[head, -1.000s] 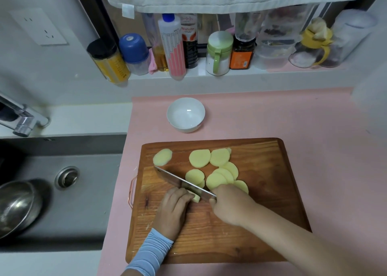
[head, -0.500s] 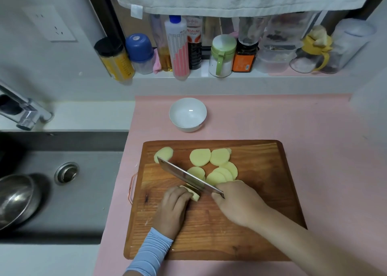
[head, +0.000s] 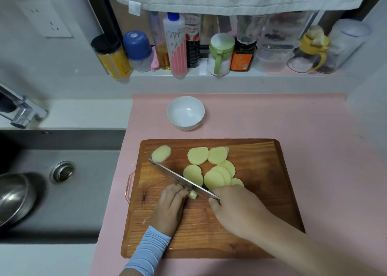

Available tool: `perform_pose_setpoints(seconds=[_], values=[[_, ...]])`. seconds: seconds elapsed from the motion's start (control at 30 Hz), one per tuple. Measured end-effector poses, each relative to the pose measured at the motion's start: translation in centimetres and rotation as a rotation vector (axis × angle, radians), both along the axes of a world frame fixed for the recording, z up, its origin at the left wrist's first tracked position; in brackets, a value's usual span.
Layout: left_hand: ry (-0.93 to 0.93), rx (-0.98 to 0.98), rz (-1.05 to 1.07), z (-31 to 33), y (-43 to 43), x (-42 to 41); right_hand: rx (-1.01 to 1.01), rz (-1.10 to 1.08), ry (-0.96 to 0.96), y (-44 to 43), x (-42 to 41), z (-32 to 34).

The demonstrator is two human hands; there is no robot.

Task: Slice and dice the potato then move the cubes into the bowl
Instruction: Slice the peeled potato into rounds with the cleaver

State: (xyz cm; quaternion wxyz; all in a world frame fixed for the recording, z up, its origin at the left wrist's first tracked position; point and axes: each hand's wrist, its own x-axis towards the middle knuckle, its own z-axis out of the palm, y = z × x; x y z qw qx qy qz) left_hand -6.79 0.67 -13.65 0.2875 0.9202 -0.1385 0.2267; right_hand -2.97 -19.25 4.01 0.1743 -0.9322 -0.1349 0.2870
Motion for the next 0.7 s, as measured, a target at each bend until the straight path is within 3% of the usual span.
perform_pose_setpoints(seconds=[0.7], values=[[0.007, -0.035, 0.0, -0.1, 0.1, -0.1, -0.099, 0.073, 0.014, 0.7, 1.0, 0.6]])
